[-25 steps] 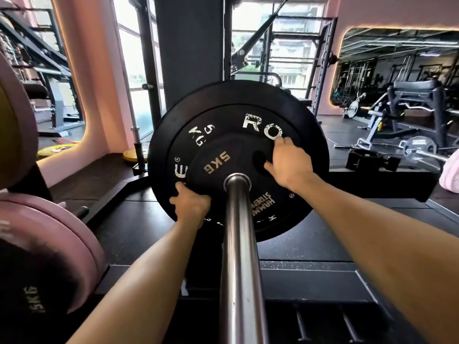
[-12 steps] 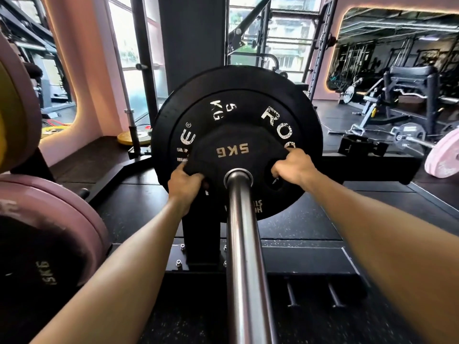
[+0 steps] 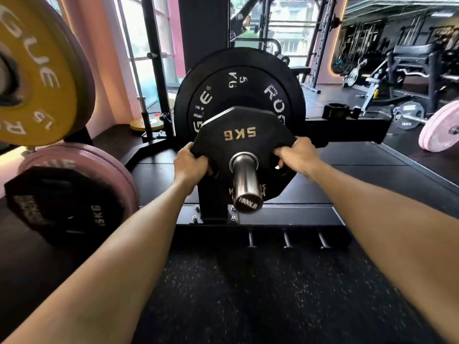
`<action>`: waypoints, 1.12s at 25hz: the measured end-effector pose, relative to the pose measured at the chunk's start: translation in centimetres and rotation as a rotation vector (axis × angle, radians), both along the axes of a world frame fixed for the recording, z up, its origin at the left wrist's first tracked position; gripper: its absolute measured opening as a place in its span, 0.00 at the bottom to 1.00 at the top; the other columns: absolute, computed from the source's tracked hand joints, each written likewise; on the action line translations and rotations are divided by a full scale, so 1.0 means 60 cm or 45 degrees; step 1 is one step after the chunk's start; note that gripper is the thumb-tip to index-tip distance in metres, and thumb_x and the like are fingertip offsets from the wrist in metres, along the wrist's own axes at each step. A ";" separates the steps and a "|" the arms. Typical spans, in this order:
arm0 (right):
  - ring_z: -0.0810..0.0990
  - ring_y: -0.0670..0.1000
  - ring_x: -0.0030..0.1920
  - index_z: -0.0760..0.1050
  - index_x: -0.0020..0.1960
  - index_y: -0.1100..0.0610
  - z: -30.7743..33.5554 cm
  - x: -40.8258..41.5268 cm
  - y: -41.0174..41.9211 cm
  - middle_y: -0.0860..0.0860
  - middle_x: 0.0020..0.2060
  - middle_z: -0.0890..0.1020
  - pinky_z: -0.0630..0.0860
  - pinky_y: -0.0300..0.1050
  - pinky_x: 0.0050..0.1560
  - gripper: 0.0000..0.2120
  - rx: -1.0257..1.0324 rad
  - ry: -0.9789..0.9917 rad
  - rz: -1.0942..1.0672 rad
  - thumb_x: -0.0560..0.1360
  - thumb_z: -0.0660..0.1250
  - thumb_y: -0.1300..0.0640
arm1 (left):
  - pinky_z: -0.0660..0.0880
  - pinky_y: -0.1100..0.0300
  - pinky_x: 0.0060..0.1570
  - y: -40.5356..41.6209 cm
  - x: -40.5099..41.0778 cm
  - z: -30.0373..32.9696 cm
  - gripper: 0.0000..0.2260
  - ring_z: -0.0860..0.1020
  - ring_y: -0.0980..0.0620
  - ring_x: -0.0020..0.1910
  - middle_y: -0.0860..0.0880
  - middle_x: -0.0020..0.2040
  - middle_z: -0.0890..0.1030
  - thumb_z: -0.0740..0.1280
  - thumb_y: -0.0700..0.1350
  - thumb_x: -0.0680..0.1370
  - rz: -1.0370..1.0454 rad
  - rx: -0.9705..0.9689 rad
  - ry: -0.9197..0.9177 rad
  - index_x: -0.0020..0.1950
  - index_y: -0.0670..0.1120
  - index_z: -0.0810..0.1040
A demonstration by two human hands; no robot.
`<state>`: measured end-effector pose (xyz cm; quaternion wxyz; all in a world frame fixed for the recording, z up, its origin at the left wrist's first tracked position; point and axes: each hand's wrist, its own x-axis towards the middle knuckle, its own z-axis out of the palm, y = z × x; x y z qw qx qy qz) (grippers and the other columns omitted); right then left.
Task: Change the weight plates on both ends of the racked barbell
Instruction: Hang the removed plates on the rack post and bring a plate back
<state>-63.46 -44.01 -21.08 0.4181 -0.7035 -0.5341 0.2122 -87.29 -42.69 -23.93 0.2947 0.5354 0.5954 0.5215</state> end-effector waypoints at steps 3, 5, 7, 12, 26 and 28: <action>0.82 0.53 0.41 0.78 0.34 0.57 0.000 -0.009 -0.080 0.51 0.30 0.83 0.77 0.47 0.48 0.06 0.012 -0.015 -0.003 0.68 0.67 0.56 | 0.83 0.47 0.44 -0.066 -0.017 -0.014 0.14 0.84 0.46 0.35 0.46 0.31 0.84 0.60 0.39 0.63 -0.059 -0.018 -0.028 0.45 0.47 0.80; 0.82 0.53 0.40 0.79 0.36 0.58 -0.001 -0.014 -0.130 0.51 0.29 0.83 0.78 0.50 0.50 0.05 0.019 -0.035 -0.007 0.66 0.67 0.57 | 0.82 0.44 0.45 -0.107 -0.025 -0.025 0.14 0.84 0.44 0.36 0.46 0.31 0.84 0.61 0.39 0.63 -0.061 -0.033 -0.010 0.44 0.47 0.80; 0.82 0.53 0.40 0.78 0.39 0.58 -0.002 -0.018 -0.164 0.52 0.30 0.83 0.79 0.49 0.49 0.04 0.042 -0.050 -0.022 0.66 0.67 0.58 | 0.83 0.46 0.45 -0.148 -0.025 -0.023 0.14 0.84 0.46 0.36 0.47 0.30 0.83 0.61 0.39 0.64 -0.043 -0.044 -0.009 0.45 0.48 0.80; 0.84 0.54 0.39 0.79 0.39 0.59 0.002 -0.030 -0.231 0.53 0.29 0.83 0.81 0.50 0.48 0.05 0.075 -0.084 -0.113 0.64 0.67 0.61 | 0.83 0.49 0.39 -0.226 -0.025 -0.002 0.13 0.82 0.48 0.30 0.47 0.28 0.82 0.61 0.34 0.69 0.030 -0.029 -0.003 0.45 0.47 0.80; 0.81 0.54 0.37 0.82 0.34 0.59 0.181 -0.028 -0.217 0.51 0.29 0.83 0.76 0.45 0.42 0.10 0.240 -0.295 -0.159 0.68 0.65 0.55 | 0.82 0.54 0.32 -0.206 -0.019 0.201 0.09 0.82 0.45 0.28 0.42 0.31 0.82 0.62 0.35 0.71 0.088 0.143 0.072 0.43 0.41 0.81; 0.80 0.53 0.36 0.82 0.35 0.59 0.241 -0.019 -0.193 0.50 0.28 0.82 0.74 0.44 0.40 0.10 0.246 -0.270 -0.134 0.69 0.65 0.55 | 0.83 0.47 0.38 -0.187 -0.012 0.259 0.09 0.83 0.42 0.32 0.42 0.31 0.82 0.61 0.37 0.69 0.112 0.181 0.079 0.41 0.42 0.81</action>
